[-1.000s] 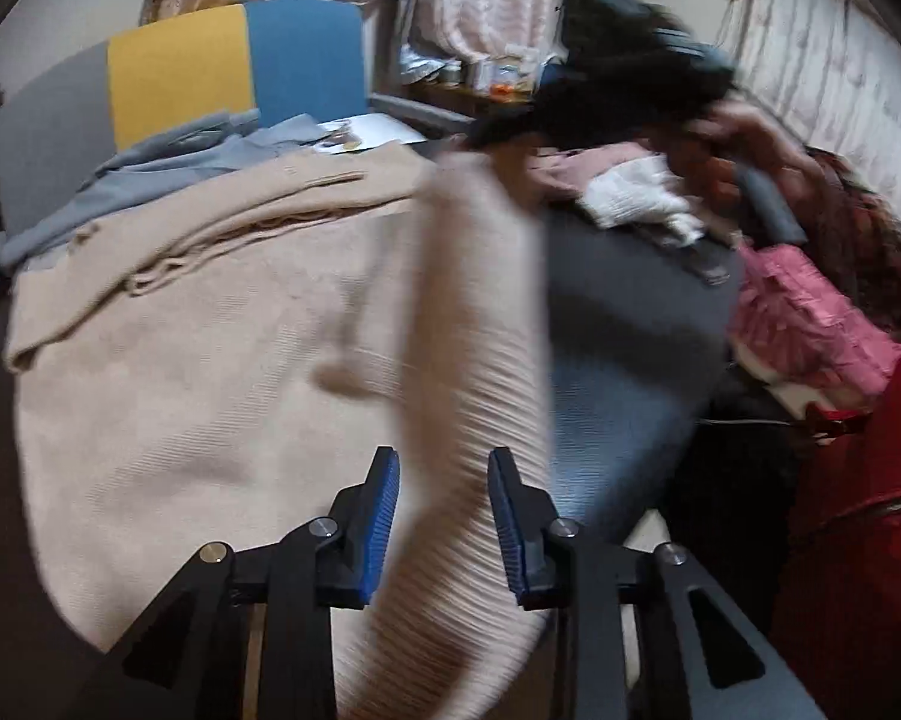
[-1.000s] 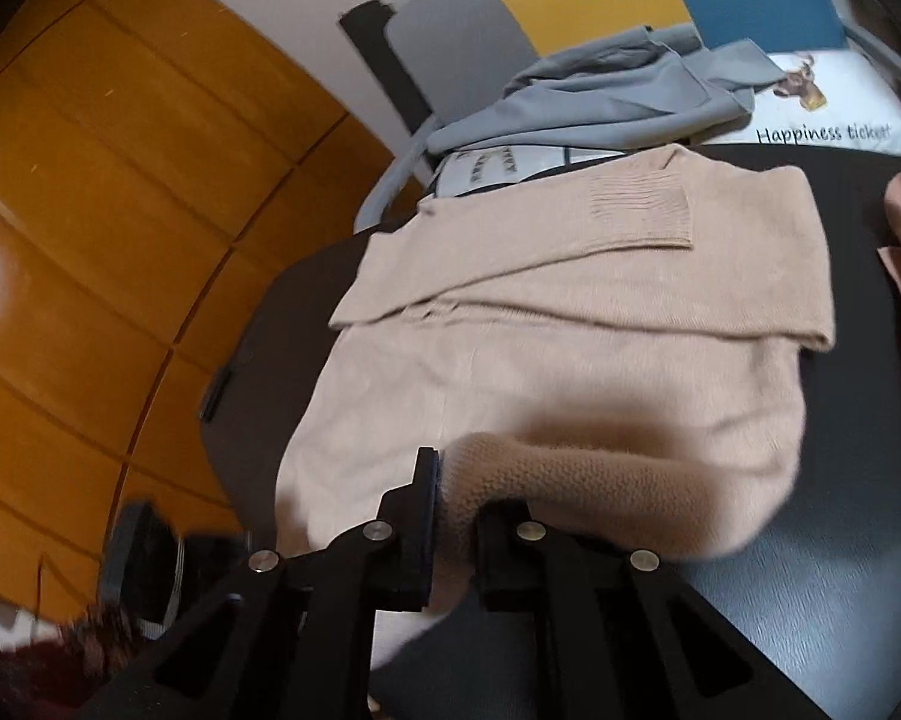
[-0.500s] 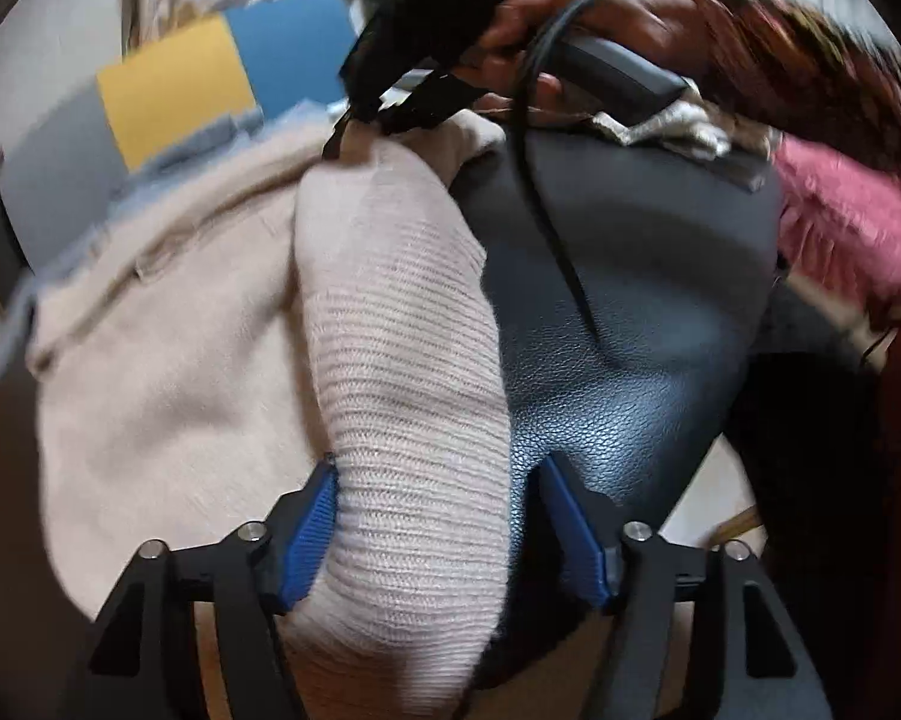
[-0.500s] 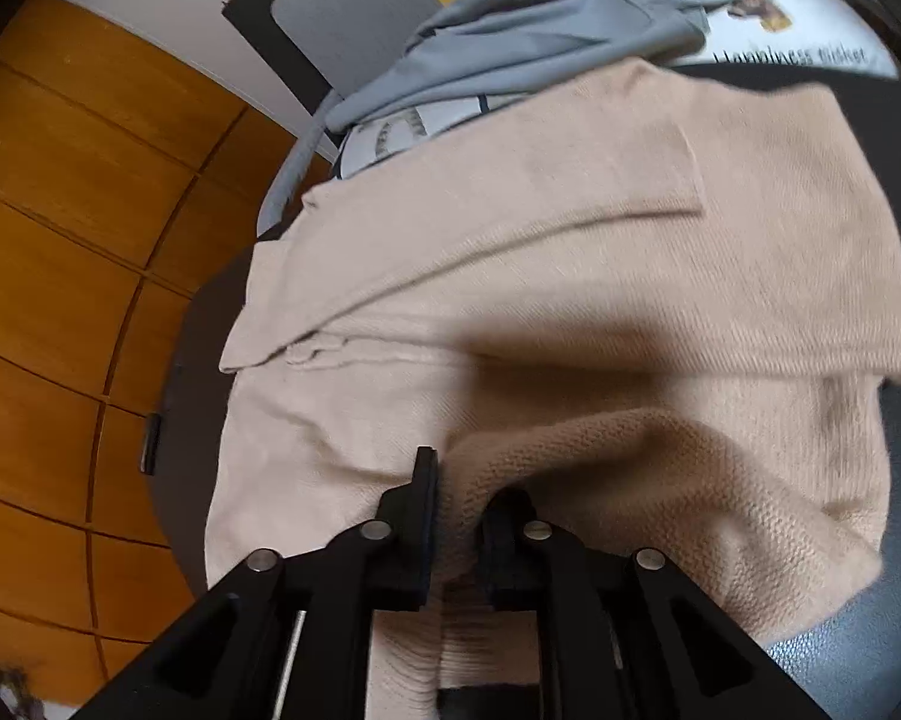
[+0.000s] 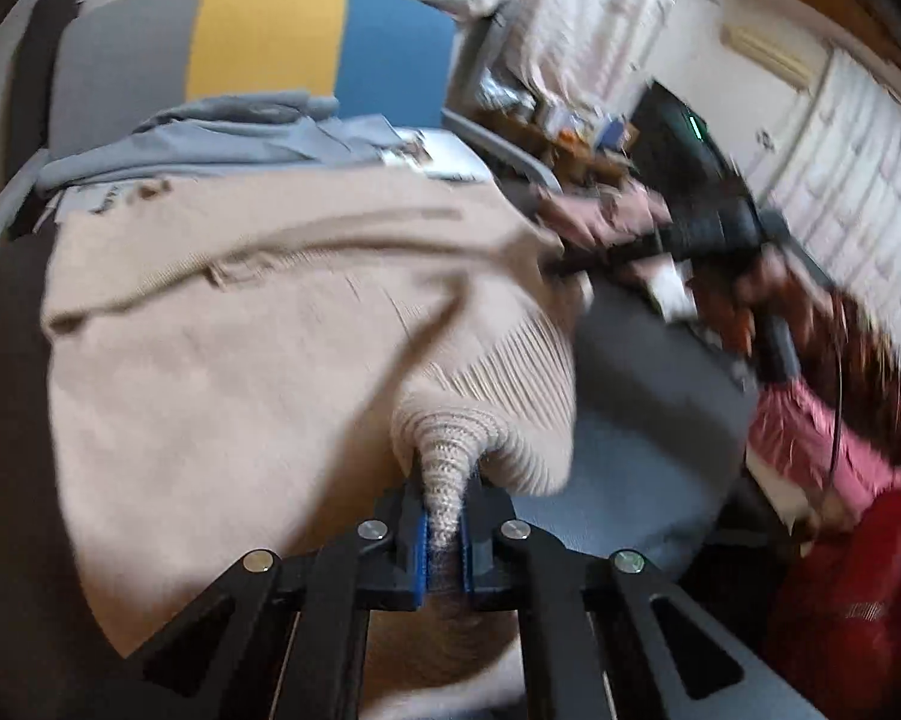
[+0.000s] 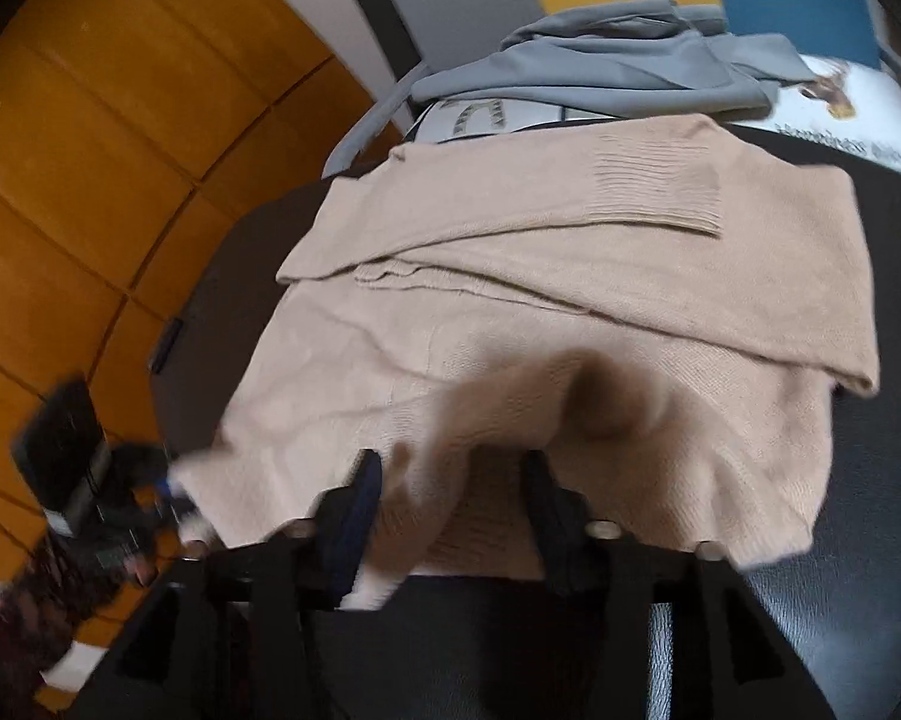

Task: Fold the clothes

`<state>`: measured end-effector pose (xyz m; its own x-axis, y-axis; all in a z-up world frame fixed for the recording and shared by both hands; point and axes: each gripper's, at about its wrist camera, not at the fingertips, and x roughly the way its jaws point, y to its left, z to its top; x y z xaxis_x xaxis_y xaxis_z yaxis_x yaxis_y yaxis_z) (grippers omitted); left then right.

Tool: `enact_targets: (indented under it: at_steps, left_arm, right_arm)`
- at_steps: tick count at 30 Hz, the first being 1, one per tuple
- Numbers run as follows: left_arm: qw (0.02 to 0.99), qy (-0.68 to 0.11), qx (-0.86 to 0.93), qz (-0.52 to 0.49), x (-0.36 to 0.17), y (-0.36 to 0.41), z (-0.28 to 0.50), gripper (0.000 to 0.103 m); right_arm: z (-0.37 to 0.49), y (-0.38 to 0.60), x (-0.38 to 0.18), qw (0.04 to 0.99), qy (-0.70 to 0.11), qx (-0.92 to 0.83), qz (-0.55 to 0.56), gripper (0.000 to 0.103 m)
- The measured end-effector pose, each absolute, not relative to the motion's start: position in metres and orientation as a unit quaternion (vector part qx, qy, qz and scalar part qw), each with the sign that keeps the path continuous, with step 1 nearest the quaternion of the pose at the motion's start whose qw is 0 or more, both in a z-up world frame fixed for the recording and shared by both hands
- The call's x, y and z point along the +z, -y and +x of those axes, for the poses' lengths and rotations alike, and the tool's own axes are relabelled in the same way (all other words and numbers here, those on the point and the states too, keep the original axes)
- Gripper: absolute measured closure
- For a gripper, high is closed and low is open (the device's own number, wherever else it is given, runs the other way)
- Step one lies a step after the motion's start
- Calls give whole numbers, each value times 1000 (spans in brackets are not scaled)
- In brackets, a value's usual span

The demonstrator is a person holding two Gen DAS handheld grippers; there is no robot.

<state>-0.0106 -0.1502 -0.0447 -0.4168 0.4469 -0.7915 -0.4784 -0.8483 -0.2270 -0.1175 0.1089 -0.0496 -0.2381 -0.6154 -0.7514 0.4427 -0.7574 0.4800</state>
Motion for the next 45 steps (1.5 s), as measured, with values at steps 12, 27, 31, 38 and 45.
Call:
enact_targets:
  at_steps: [12, 27, 31, 38, 45]
  left_arm:
    - [155, 17, 848, -506, -42, 195, -136, 81]
    - [140, 85, 877, -452, -30, 249, -19, 81]
    - [172, 71, 858, -479, -51, 203, 31, 81]
    - [47, 32, 892, -449, -72, 163, 41, 67]
    - [34, -68, 914, -399, -82, 140, 46, 63]
  right_arm:
    - [-189, -105, -69, 262, 131, -801, 522, 93]
    - [-71, -75, -32, 319, -110, -846, 413, 43]
    - [-49, -52, -43, 315, -129, -843, 417, 43]
    - [-38, -17, -69, 239, -200, -861, 403, 47]
    - [-48, -48, -72, 216, -132, -863, 437, 96]
